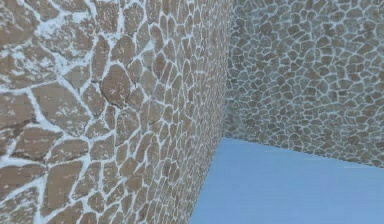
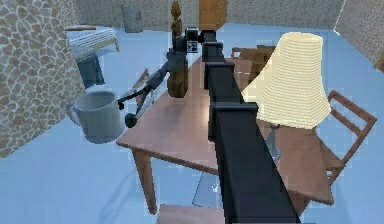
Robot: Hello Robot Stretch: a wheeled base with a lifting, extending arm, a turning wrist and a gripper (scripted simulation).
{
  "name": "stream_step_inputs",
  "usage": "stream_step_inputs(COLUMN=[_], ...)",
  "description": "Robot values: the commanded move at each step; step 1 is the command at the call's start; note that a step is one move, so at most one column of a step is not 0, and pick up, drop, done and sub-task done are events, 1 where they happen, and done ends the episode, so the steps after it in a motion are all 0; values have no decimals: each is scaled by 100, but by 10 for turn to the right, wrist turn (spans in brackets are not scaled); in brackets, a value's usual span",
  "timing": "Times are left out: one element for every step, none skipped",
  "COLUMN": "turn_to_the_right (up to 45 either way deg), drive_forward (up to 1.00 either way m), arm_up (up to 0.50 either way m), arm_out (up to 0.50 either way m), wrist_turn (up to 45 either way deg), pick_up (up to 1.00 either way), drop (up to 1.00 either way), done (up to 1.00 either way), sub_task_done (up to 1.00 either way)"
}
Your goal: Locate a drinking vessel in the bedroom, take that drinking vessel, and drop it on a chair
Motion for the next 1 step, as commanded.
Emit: stream_step_inputs(turn_to_the_right=[0], drive_forward=[0], arm_up=[0], arm_out=[-48], wrist_turn=[0], pick_up=[0], drop=[0], done=[0], sub_task_done=[0])
